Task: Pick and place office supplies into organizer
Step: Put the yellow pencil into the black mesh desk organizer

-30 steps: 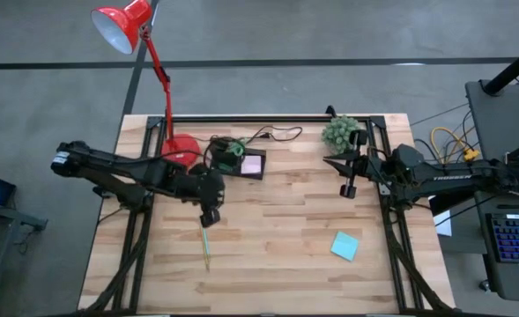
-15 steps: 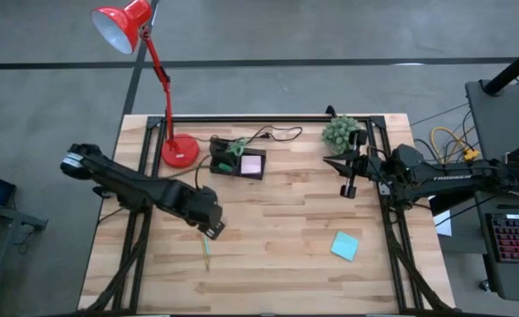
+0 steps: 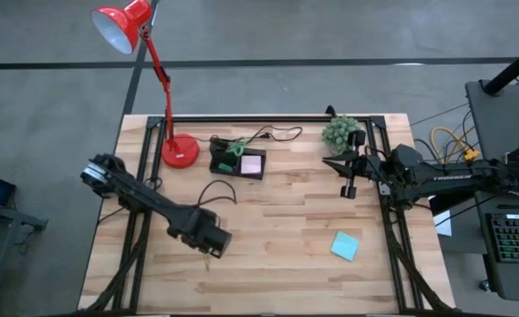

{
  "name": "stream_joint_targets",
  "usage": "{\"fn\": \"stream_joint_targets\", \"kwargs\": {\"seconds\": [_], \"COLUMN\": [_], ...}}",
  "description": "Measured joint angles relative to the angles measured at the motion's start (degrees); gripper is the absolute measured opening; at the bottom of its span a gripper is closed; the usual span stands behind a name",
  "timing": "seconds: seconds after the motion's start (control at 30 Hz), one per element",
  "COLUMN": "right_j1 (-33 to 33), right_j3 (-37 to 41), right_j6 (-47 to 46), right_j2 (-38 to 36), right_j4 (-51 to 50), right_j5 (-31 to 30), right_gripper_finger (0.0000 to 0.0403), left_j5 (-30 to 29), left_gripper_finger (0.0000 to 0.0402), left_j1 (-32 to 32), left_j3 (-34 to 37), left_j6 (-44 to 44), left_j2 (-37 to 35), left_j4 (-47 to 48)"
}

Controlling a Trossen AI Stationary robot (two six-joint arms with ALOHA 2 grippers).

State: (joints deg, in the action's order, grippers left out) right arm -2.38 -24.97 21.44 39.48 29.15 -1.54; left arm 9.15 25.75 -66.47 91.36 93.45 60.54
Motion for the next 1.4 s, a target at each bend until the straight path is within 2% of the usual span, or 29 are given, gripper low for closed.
{"fn": "stream_joint_targets", "kwargs": {"seconds": [0.33,0.6,0.87,1.13,1.4], "right_j1": [0.0,0.01,0.01,-0.02,0.01], "right_j3": [0.0,0.0,0.0,0.0,0.0], "right_j6": [-1.55,-1.96,-1.98,-3.03,-2.97], "right_j2": [0.0,0.0,0.0,0.0,0.0], "right_j4": [-0.36,-0.92,-1.92,-2.03,-2.04], "right_j5": [0.01,0.02,0.02,0.04,0.04], "right_gripper_finger": [0.0013,0.0013,0.0013,0.0013,0.0013], "left_j5": [-9.54,-9.36,-8.36,-7.76,-8.2], "left_gripper_finger": [0.0087,0.0087,0.0086,0.0077,0.0077], "left_j1": [6.05,9.55,10.87,12.74,13.04], "left_j3": [-5.83,-13.11,-18.44,-18.56,-16.64], "left_j6": [14.32,21.76,24.14,30.81,32.84], "left_j2": [4.77,11.33,17.12,18.49,18.73], "left_j4": [-0.14,-0.11,1.43,3.45,3.55]}}
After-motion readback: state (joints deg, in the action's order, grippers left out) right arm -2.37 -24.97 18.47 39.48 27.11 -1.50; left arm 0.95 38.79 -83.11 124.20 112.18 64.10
